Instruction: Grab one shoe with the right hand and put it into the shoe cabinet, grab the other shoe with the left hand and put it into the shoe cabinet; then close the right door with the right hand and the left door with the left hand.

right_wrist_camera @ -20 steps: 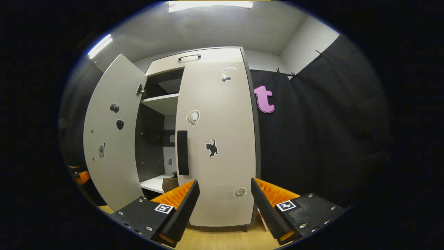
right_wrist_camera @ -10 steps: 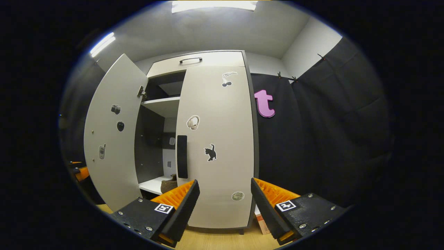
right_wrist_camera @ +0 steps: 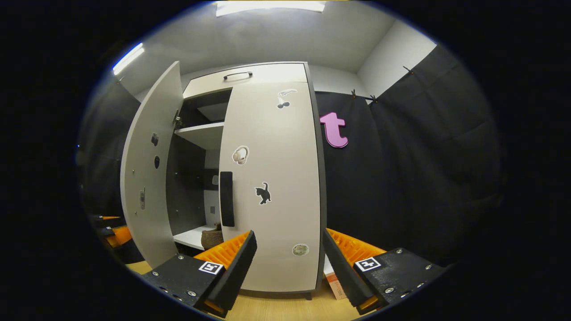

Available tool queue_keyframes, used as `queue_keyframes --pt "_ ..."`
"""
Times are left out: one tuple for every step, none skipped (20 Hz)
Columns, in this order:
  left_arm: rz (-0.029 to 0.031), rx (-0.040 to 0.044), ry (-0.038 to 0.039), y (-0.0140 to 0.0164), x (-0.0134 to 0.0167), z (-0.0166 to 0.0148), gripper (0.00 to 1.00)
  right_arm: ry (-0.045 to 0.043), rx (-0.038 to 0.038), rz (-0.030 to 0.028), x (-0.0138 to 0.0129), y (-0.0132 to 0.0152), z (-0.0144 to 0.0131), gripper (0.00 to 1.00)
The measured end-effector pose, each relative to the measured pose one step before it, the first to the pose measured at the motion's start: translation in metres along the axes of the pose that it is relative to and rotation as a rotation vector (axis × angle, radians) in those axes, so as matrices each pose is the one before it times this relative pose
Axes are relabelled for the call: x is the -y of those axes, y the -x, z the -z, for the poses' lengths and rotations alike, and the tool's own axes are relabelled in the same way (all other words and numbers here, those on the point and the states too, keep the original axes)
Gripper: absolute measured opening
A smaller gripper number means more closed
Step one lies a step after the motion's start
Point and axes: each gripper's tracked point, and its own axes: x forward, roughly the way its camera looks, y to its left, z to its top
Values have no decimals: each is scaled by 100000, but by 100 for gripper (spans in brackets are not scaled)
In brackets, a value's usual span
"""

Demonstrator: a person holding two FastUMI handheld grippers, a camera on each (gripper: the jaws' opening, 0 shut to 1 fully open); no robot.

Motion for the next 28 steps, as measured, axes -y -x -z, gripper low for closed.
queue_keyframes --pt "523 -163 899 -316 330 -25 96 185 -16 538 317 70 -127 92" --pt "562 -167 995 -324 296 -98 96 233 439 1187 470 -4 -153 92" --pt "422 287 989 -26 159 -213 96 116 419 934 384 174 -194 92" --pt "1406 538 1087 -115 307 -281 94 -104 348 522 259 40 -110 92" --pt "2384 -131 1093 -115 839 -152 94 -31 202 582 191 22 -110 92" --pt "1702 -127 328 -38 427 -92 94 22 105 527 181 -35 -32 92" --pt "614 80 -355 96 309 -179 94 34 200 448 264 84 -84 92" --pt "-94 530 -849 200 98 -283 96 37 144 257 173 25 -29 92" --pt "1076 1104 -516 147 378 -472 99 43 5 461 222 -27 46 92" --pt "848 926 -511 63 374 -412 94 -58 -76 306 164 -47 20 92" --pt "-79 564 -720 98 -54 -347 94 -319 -126 246 200 91 49 92" --pt "-168 644 -522 49 -21 -431 94 -417 13 172 79 -67 78 92" --pt "-208 1006 -273 -97 67 -601 94 -447 16 291 132 43 -14 92" --pt "-255 940 -204 -327 -22 -579 94 -337 -65 128 155 -32 26 92" --pt "-183 540 27 -510 96 -362 94 -139 -101 193 138 98 4 92" --pt "64 578 174 -692 127 -371 94 16 -15 145 118 18 34 92" --pt "68 56 143 -749 123 -178 94 -50 -122 194 124 40 13 92" --pt "-186 -855 41 -912 169 131 94 -169 -333 -21 69 -39 87 92" --pt "47 -530 335 -783 150 84 94 -288 -187 -169 35 27 -19 92" --pt "618 -13 593 -897 324 63 96 -55 -90 -62 44 -2 -44 92" --pt "514 -806 485 -834 268 248 96 249 -276 154 38 102 72 92" --pt "668 -1036 161 -946 319 298 96 557 -89 83 45 -62 54 92" --pt "965 -1157 -71 -673 336 370 96 505 -279 318 118 101 -16 92" --pt "474 -295 89 -127 216 187 96 238 -157 -60 27 10 48 92" --pt "662 -598 -203 -598 151 26 94 268 -327 -226 -81 40 -12 92" --pt "165 200 -64 -640 171 46 94 422 -354 -116 -31 -98 69 92" --pt "69 -463 -83 -377 166 81 95 562 -173 -84 -45 1 -23 92" --pt "-11 -303 -51 -399 169 106 96 529 -330 -45 -9 -61 56 92"
